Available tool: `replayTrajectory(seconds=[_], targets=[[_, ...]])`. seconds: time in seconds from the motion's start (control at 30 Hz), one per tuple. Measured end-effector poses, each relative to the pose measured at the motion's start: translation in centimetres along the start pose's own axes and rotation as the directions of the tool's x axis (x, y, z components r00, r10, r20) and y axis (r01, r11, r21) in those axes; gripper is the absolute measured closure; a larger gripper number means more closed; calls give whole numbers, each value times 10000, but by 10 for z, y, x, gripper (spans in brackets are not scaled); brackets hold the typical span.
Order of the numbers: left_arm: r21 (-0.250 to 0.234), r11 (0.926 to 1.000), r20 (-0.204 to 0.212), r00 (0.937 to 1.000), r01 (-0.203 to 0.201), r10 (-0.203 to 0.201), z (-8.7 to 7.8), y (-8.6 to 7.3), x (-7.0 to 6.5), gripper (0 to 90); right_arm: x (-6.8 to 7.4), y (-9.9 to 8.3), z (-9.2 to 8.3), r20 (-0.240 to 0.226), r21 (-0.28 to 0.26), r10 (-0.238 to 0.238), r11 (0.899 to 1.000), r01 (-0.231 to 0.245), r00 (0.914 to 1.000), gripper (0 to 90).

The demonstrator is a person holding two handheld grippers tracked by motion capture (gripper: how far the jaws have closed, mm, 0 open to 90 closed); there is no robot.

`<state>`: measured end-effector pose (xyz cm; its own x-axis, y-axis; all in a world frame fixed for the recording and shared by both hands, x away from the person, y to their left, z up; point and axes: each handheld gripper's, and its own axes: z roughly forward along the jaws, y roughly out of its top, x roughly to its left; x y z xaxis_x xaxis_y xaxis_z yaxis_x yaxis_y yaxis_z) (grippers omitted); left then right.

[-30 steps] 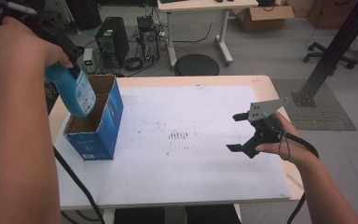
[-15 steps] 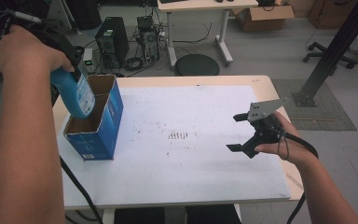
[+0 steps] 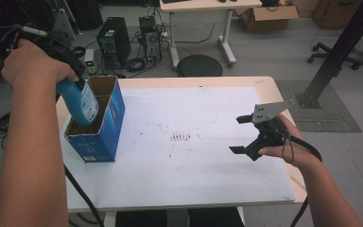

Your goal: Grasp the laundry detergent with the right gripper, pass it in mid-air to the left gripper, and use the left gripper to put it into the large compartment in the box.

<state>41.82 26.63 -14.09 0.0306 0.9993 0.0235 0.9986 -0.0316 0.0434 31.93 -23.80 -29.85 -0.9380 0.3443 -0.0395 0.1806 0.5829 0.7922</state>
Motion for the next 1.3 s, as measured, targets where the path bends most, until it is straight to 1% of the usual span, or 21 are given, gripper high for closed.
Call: replayTrajectory(seconds=[0.17, 0.5, 0.67, 0.8, 1.13, 1.3], targets=[[160, 9999, -10, 10000, 0, 0, 12, 0, 1, 384, 0, 0, 2, -33, 29, -28, 10000, 28, 10000, 12], [330, 9995, -47, 10000, 22, -21, 35, -1, 7, 384, 1, -1, 8, -159, -11, 24, 10000, -24, 9999, 11], [483, 9988, 4, 10000, -8, 8, 47, 0, 5, 384, 1, -1, 10, -181, -37, 67, 10000, -67, 9998, 11], [516, 9987, 37, 10000, -53, 52, 56, 1, 4, 384, 2, -1, 11, -214, -41, 64, 10000, -65, 9998, 11], [776, 9970, 27, 10000, -71, 69, 80, 5, 1, 384, 2, -5, 11, -237, 30, 140, 9999, -139, 9996, 11], [859, 9963, 101, 9999, -59, 51, 92, 6, 0, 384, 1, -6, 12, -271, 33, 155, 9999, -154, 9995, 12]])
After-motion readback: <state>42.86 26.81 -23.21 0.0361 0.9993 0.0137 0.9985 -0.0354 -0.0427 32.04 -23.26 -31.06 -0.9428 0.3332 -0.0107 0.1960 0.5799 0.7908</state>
